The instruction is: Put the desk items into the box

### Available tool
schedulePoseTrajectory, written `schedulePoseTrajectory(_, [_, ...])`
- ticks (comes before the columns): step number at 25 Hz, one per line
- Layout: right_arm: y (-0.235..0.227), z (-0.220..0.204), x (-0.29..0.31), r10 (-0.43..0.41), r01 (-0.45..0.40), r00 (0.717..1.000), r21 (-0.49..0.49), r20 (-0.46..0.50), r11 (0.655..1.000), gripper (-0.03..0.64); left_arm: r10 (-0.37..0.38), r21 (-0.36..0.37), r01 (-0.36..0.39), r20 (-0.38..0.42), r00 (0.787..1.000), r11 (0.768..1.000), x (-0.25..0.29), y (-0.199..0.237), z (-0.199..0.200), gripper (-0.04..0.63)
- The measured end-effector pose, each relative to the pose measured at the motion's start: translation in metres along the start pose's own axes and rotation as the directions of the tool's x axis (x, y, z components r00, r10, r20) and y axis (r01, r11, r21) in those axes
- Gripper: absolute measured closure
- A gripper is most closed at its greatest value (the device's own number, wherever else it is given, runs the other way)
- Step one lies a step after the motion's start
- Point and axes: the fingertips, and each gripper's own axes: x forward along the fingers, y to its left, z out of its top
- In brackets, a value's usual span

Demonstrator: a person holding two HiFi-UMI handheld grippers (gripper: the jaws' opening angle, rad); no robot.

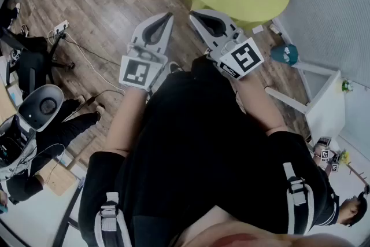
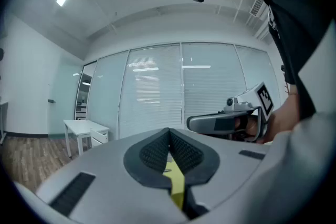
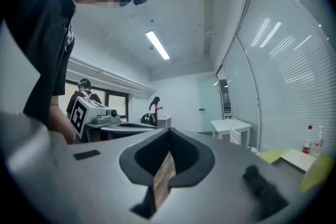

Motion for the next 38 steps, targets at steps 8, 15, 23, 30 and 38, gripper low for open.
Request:
schedulePoseTrajectory(8, [0.002, 0.002, -0.004, -0.003, 0.003, 1.0, 0.025, -0.012, 1.0, 0.6, 0.001, -0.014, -0.001, 0.013, 1.0, 1.0, -0.005, -0.006, 0.006, 0.583])
schedulePoseTrajectory(15, [-0.022, 0.0, -0.012, -0.017, 0.018, 1.0, 0.031, -0.009, 0.999, 0.598, -0.011, 0.0, 0.011, 0.012, 1.0, 1.0, 0.018, -0.008, 0.008, 0.583])
schedulePoseTrajectory(23, [-0.071, 0.001, -0.012, -0.029, 0.029, 1.0, 0.008, -0.013, 1.0, 0.598, -0.024, 0.011, 0.024, -0.002, 1.0, 1.0, 0.066, -0.007, 0.011, 0.583])
schedulePoseTrajectory(30, [-0.123, -0.001, -0.011, -0.027, 0.027, 0.999, 0.015, -0.017, 1.0, 0.598, -0.036, 0.021, 0.036, -0.014, 0.999, 0.999, 0.114, -0.001, 0.011, 0.583])
schedulePoseTrajectory(38, [-0.188, -0.007, -0.021, -0.038, 0.039, 0.999, 0.019, -0.03, 0.999, 0.598, -0.047, 0.01, 0.048, -0.04, 0.998, 0.999, 0.178, 0.002, 0.008, 0.583])
